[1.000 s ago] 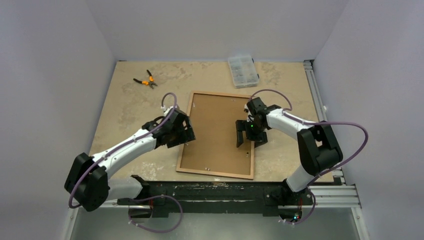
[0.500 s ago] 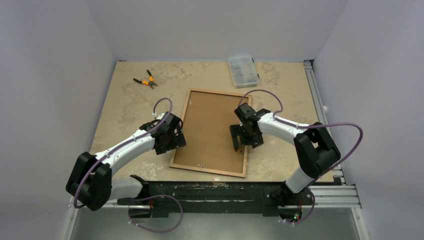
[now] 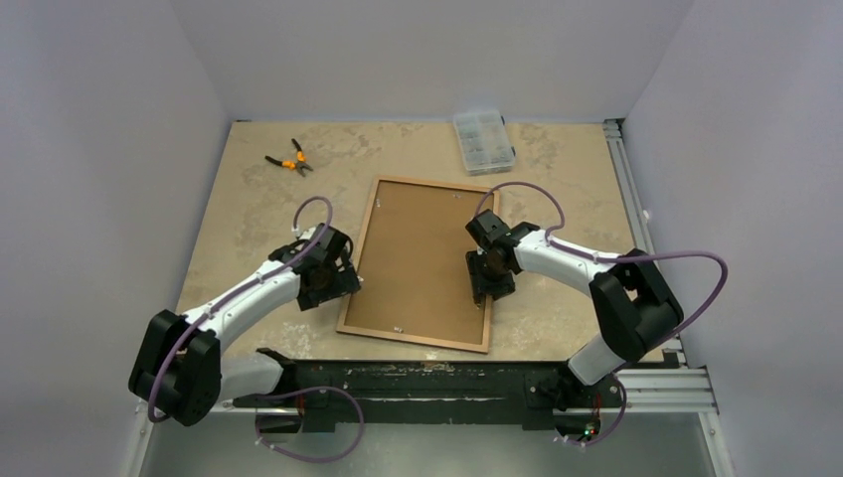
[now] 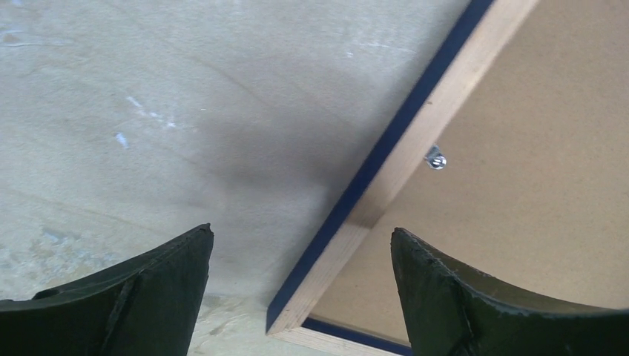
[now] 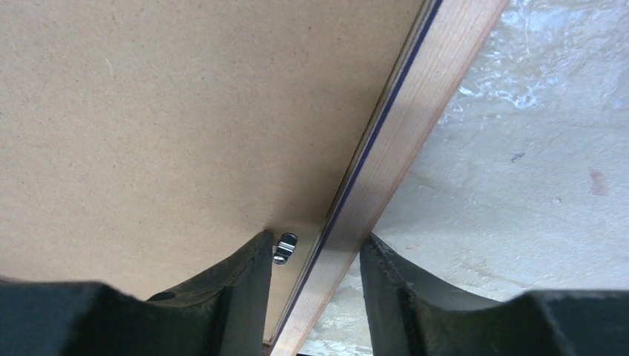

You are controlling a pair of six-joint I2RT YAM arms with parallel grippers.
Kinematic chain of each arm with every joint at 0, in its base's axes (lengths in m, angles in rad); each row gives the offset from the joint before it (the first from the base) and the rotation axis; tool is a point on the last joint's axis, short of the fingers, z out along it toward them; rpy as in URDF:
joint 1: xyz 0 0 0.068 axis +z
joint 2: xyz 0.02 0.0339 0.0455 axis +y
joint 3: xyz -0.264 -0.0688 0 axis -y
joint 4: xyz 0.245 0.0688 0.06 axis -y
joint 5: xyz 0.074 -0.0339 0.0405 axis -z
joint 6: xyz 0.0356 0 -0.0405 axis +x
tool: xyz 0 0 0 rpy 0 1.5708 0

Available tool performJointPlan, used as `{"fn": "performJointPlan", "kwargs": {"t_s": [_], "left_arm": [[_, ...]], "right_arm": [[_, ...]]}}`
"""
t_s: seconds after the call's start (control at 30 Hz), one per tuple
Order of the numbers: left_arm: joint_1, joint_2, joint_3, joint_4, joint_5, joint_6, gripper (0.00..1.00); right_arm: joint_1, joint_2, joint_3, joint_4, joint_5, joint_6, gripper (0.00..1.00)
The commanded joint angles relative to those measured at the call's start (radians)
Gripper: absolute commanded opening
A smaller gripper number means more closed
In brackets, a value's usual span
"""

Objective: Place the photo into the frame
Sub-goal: Install the photo frame at the center of the board.

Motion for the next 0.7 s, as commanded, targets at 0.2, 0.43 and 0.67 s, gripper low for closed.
{"fn": "performJointPlan", "kwargs": {"t_s": [0.2, 0.43, 0.67], "left_arm": [[0.137, -0.072, -0.095, 0.046, 0.080, 0.061, 0.89], [0.140, -0.037, -0.118, 0.140, 0.161, 0.077, 0.90], [0.140, -0.030, -0.140, 0.227, 0.262, 0.074, 0.90]], "right_arm": [[0.011, -0.016, -0.032, -0.044, 0.055, 0.007, 0.14], [0.010, -0.026, -0.021, -0.044, 0.050, 0.004, 0.00], [0.008, -0.067, -0.009, -0.029, -0.004, 0.017, 0.00]]}}
